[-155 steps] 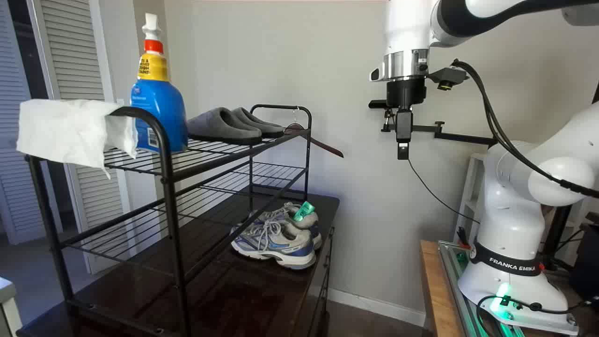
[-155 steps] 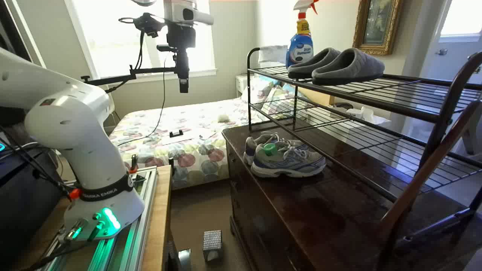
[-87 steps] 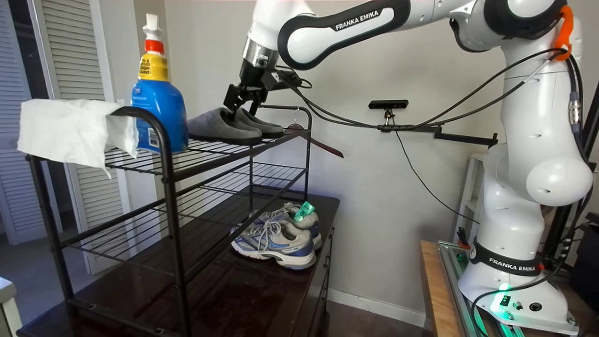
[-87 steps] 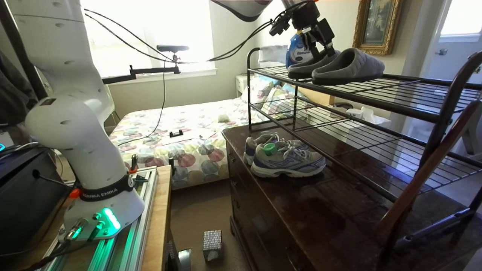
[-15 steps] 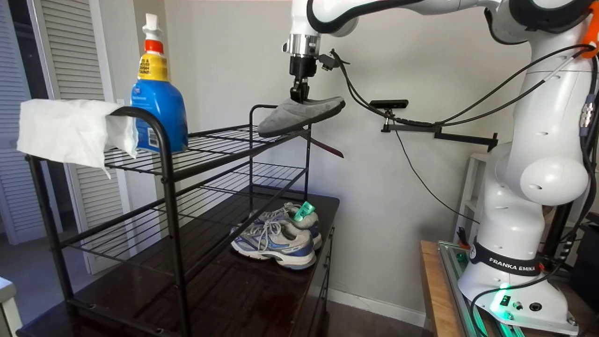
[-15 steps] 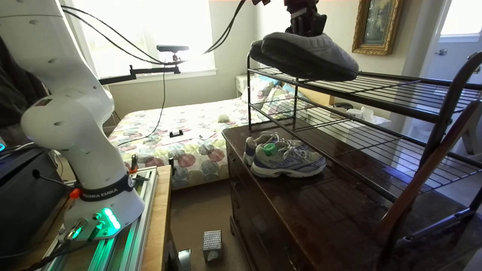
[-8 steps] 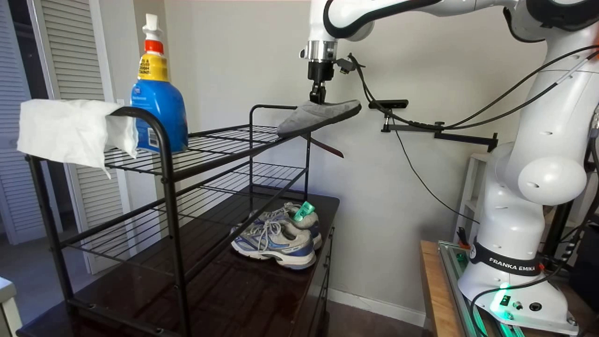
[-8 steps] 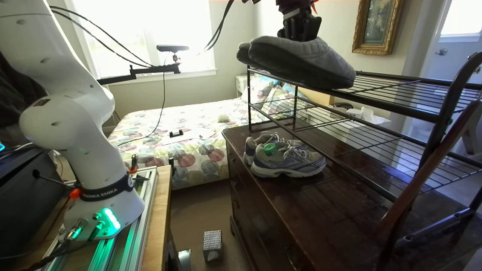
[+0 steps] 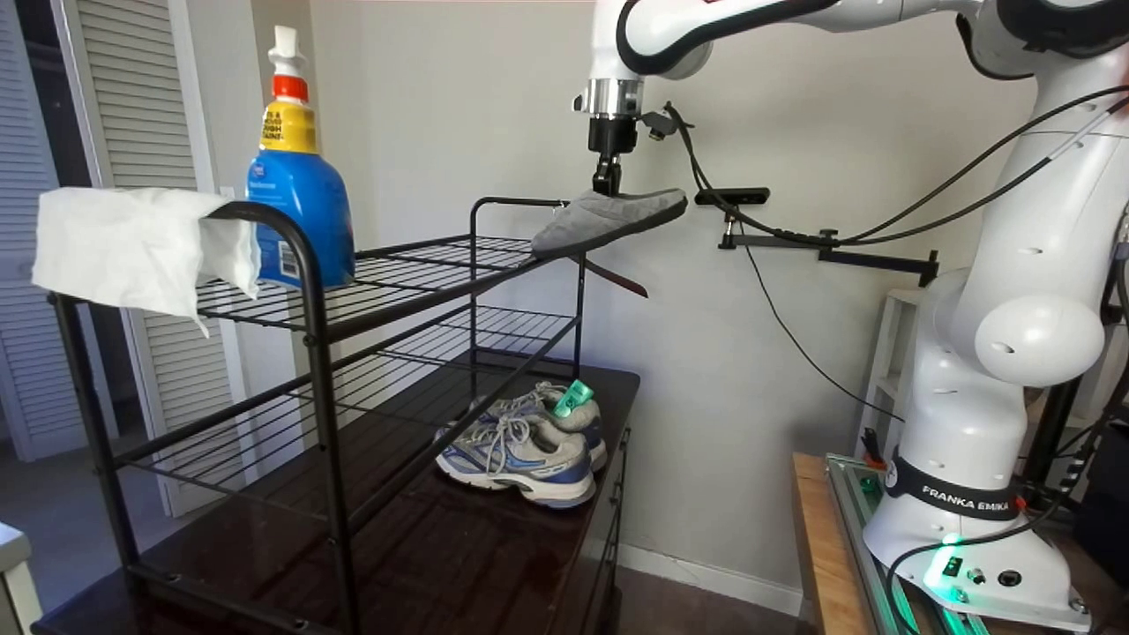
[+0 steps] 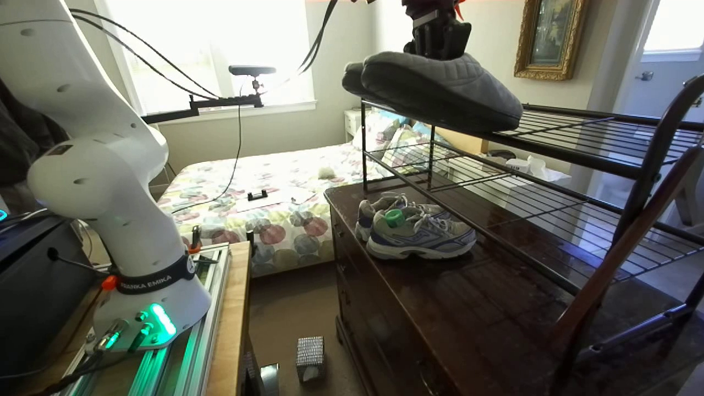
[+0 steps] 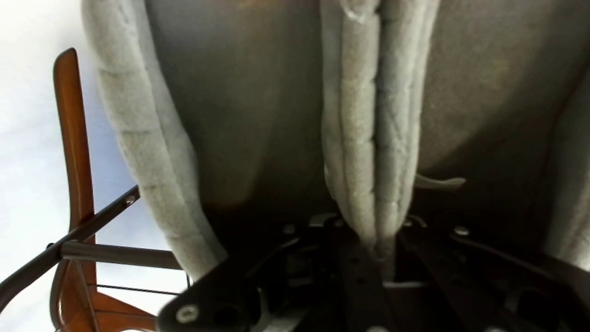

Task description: Put the house slippers on the cabinet.

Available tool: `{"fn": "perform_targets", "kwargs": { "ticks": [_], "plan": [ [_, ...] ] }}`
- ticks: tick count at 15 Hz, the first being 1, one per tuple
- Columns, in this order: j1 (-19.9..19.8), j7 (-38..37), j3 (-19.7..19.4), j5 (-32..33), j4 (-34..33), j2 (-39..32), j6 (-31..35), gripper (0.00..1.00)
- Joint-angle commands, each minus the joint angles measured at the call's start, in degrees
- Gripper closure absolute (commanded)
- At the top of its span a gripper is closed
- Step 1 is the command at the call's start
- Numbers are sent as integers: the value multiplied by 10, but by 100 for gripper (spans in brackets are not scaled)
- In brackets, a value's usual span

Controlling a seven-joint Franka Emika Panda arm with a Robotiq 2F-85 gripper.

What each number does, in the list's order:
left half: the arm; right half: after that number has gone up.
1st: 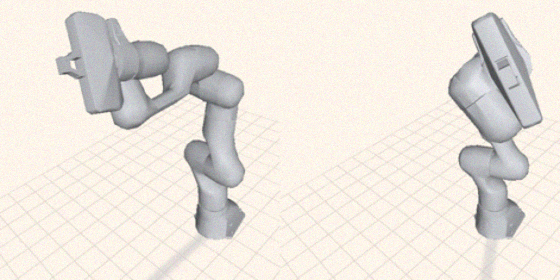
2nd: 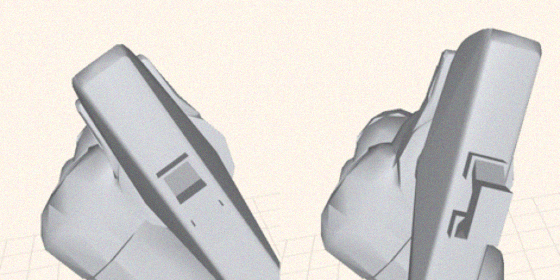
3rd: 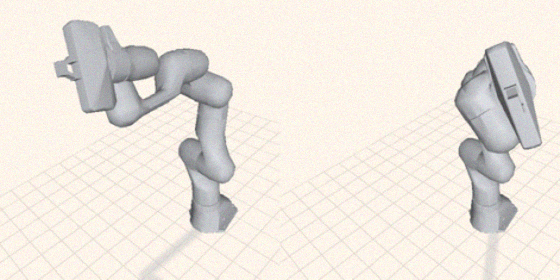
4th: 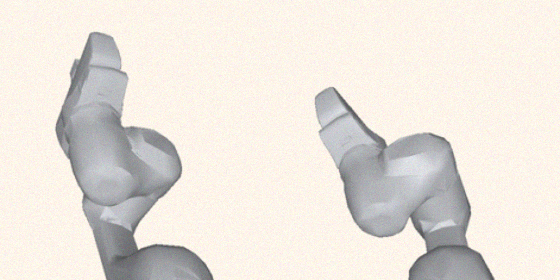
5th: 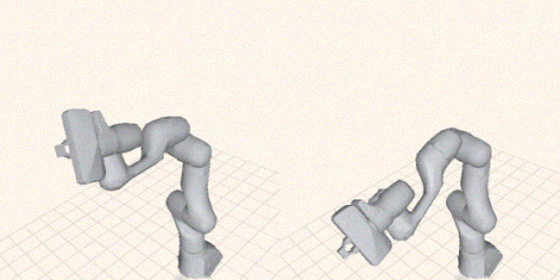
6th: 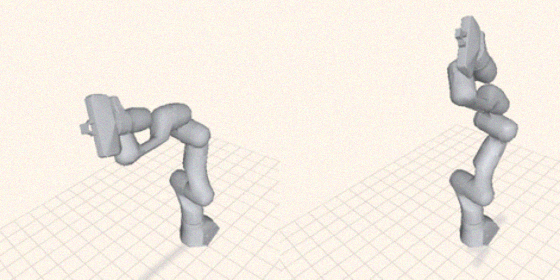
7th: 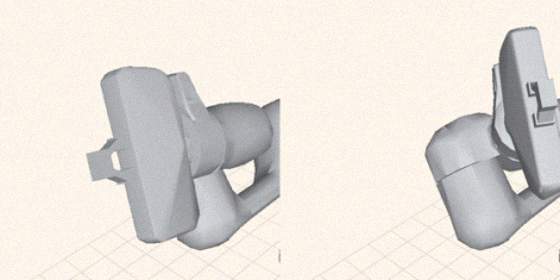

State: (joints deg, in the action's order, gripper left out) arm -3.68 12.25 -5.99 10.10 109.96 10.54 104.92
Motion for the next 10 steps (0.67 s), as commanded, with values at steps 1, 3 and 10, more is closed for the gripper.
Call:
{"fn": "perform_targets", "kwargs": {
  "ticks": [1, 3, 10],
  "plan": [
    [-10, 23, -3, 36, 5, 6, -32, 97],
    [-17, 25, -7, 60, 13, 10, -55, 97],
    [-33, 47, -27, 75, 35, 4, -130, 97]
  ]
}}
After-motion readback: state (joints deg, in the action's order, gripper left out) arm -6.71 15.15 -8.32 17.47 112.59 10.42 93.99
